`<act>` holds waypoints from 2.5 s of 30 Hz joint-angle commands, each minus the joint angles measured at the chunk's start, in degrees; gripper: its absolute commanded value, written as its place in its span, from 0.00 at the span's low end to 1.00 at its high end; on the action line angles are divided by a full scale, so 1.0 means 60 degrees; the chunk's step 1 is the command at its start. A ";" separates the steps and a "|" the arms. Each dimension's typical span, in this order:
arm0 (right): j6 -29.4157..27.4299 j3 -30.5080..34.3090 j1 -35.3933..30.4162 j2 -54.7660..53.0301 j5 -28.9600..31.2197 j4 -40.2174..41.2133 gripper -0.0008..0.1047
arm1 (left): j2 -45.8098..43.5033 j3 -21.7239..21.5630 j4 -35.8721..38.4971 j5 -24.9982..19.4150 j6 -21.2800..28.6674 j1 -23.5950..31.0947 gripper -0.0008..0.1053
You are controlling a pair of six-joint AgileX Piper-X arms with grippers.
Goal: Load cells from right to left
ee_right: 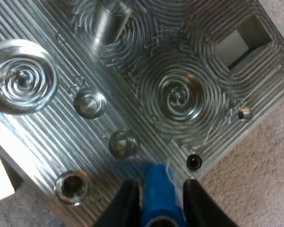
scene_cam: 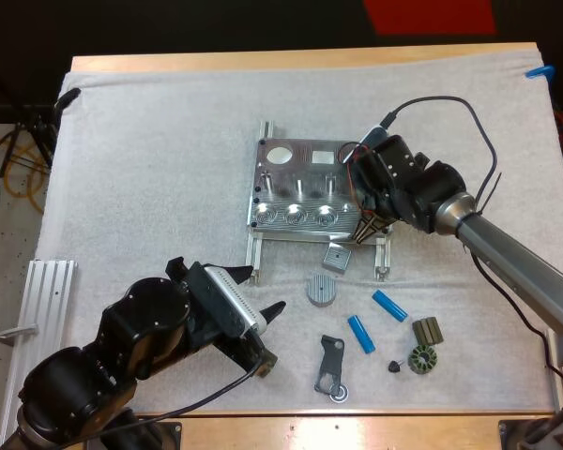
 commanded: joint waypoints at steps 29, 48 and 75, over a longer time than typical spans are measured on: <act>-0.0108 -0.0090 -0.0044 0.0286 0.0141 -0.0069 0.02 | -0.0020 -0.0059 -0.0038 -0.0224 -0.0128 -0.0024 0.57; 0.0117 -0.0090 -0.0044 -0.0272 0.0413 -0.0370 0.43 | -0.0020 -0.0059 -0.0038 -0.0224 -0.0128 -0.0024 0.57; -0.0293 0.0022 -0.0044 -0.0164 0.1126 -0.0430 0.43 | -0.0020 -0.0059 -0.0038 -0.0224 -0.0128 -0.0024 0.57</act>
